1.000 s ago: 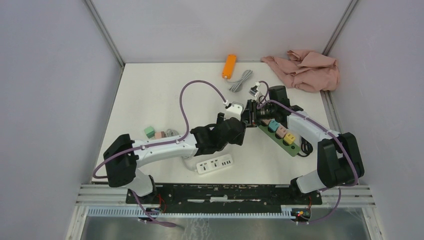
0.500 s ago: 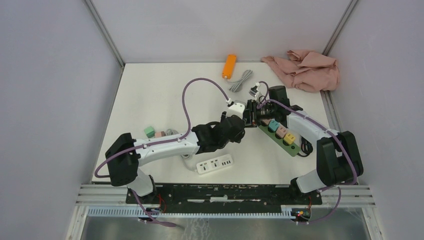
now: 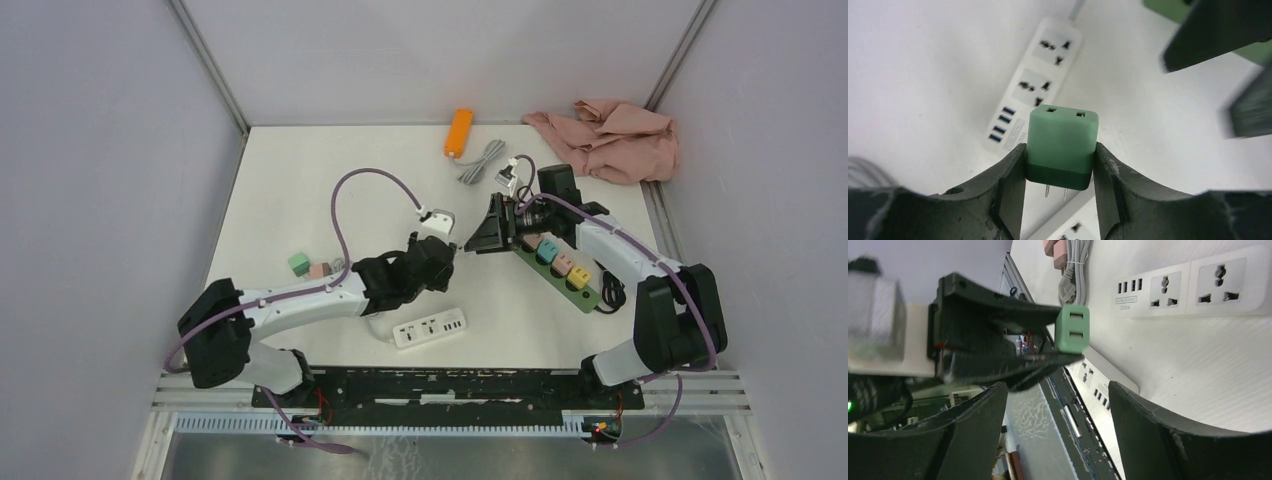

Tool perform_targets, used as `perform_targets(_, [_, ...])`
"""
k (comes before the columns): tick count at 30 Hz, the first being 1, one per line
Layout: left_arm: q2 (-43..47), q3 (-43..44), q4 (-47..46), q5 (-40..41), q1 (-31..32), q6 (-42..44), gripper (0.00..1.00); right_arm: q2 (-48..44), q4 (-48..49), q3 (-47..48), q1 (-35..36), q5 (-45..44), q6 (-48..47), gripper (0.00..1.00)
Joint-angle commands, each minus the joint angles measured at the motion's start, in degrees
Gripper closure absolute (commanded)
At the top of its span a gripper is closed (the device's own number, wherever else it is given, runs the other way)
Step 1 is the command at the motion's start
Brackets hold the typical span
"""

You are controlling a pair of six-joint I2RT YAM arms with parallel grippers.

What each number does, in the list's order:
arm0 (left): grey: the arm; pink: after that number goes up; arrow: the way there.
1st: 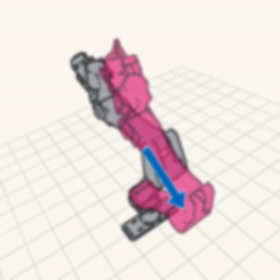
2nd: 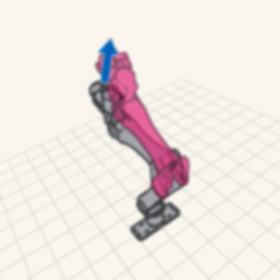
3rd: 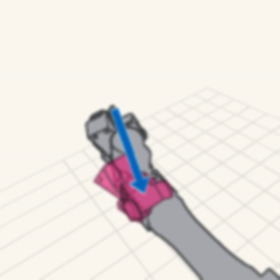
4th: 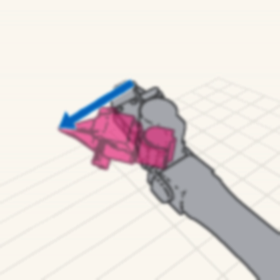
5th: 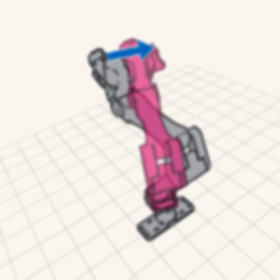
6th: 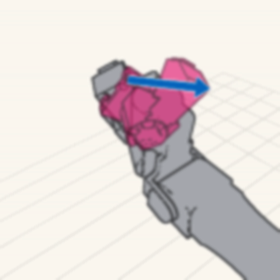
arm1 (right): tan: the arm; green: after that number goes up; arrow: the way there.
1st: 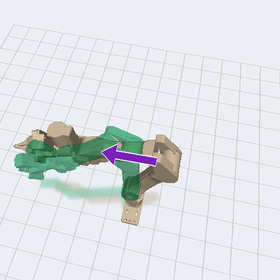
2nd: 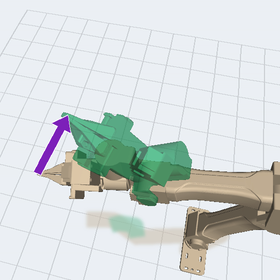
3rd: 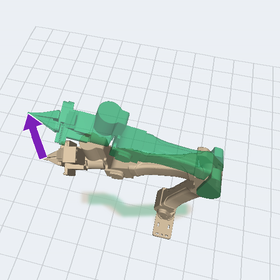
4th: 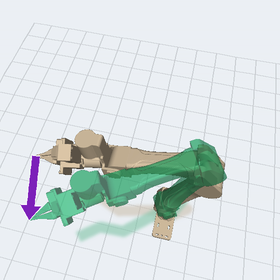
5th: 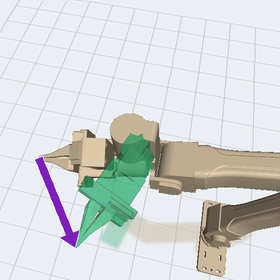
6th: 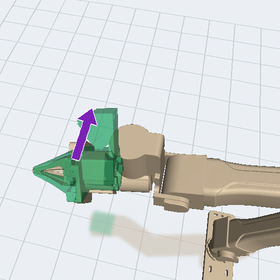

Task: Pull the plug off the socket
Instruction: Place the plug at the center of the board.

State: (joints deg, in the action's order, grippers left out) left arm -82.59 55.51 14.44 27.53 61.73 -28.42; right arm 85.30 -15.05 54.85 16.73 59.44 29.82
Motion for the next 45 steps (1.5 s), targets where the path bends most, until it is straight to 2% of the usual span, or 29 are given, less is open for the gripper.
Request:
perform_targets(1, [7.7, -7.1, -4.2, -0.1, -4.3, -2.4, 0.97, -3.1, -4.8, 3.7, -1.1, 2.7, -10.7, 0.2])
perform_targets(10, [22.2, -20.8, -7.8, -5.2, -21.1, -2.9, 0.97, -4.9, -8.0, 3.9, -2.8, 4.1, -17.4, 0.2])
perform_targets(16, [26.9, -23.5, -8.0, -8.0, -34.0, -3.4, 0.97, -4.0, -8.9, 4.2, -3.3, 4.2, -18.4, 0.2])
perform_targets(22, [26.1, -25.0, -11.6, -12.6, -44.9, -8.1, 0.97, -3.7, -9.1, 4.3, -3.5, 4.3, -18.4, 0.2])
perform_targets(27, [24.2, -25.7, -13.0, -8.7, -50.2, -12.4, 0.97, -3.8, -9.0, 4.1, -3.5, 5.0, -18.3, 0.2])
perform_targets(31, [20.3, -24.9, -12.7, -6.7, -53.1, -16.3, 0.91, -4.0, -8.9, 4.2, -3.5, 5.3, -18.1, 0.2])
perform_targets(38, [8.9, -17.5, -3.0, -2.3, -54.3, -21.1, 0.84, -4.4, -8.9, 4.1, -3.5, 5.3, -18.1, 0.2])
perform_targets(41, [6.3, -15.4, -0.7, -1.9, -54.3, -21.5, 0.71, -4.4, -8.9, 4.0, -3.6, 5.4, -18.1, 0.2])
perform_targets(45, [6.5, -15.4, -0.4, -1.3, -54.3, -22.2, 0.36, -4.4, -8.9, 4.1, -3.5, 5.3, -18.0, 0.2])
